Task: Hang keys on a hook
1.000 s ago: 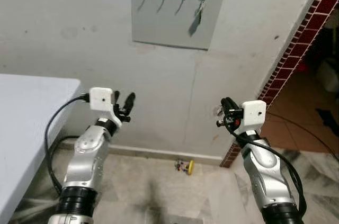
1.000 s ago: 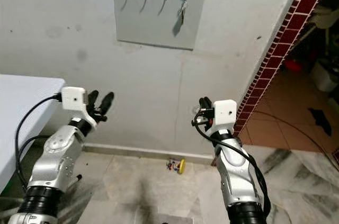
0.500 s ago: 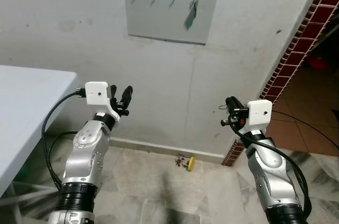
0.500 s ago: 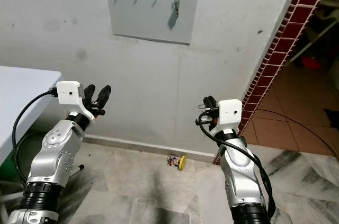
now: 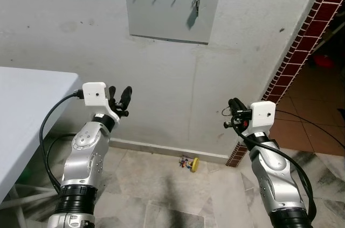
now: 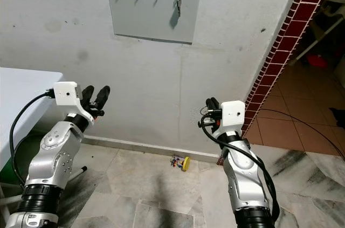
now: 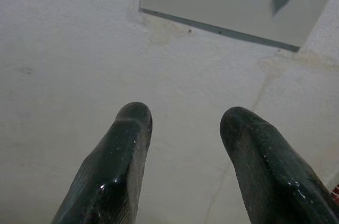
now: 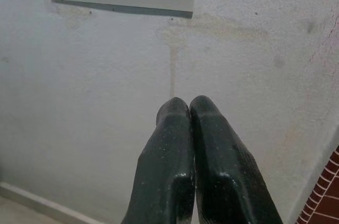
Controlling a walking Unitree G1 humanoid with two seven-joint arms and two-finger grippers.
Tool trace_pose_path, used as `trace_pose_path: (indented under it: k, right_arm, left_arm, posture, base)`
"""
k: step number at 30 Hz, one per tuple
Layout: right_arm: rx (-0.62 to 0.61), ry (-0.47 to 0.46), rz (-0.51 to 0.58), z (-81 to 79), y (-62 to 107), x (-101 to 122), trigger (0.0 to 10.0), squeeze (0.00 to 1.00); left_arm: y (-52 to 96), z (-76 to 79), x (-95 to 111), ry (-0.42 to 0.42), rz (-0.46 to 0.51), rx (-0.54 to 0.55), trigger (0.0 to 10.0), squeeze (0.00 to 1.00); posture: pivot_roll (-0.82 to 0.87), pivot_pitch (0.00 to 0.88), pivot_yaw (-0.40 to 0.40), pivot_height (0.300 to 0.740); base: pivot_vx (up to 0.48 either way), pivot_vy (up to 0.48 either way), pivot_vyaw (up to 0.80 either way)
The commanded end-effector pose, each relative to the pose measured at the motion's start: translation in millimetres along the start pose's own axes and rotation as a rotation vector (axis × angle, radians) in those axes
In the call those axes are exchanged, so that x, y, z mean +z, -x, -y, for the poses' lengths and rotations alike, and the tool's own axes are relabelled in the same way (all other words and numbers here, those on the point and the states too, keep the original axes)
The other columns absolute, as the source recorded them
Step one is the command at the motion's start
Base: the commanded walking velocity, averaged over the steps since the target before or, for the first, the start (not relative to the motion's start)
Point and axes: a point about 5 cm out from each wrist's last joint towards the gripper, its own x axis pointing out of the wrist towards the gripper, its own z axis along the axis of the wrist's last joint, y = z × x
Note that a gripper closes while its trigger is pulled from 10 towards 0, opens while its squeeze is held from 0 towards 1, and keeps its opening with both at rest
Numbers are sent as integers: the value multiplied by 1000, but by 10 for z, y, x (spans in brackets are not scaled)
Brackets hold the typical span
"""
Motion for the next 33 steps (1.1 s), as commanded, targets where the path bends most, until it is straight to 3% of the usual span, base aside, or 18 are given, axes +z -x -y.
trace_pose_path:
  k: [1, 22, 33]
  right_arm:
    - [3, -3, 22, -1, -16, 66, 10000, 0]
    - [24, 13, 21, -27, -27, 57, 10000, 0]
    - [29, 12, 22, -48, -27, 49, 10000, 0]
  left_arm:
    - [-36, 14, 46, 2, 9, 0, 10000, 0]
    - [-63, 33, 49, -10, 12, -9, 10000, 0]
    - [-74, 73, 65, -73, 15, -31, 10000, 0]
  posture:
    - [-22, 53, -50, 740]
    - [-19, 33, -53, 740]
    - [-18, 26, -47, 740]
  base:
    - [292, 244, 0]
    - [295, 243, 0]
    - [398, 0, 0]
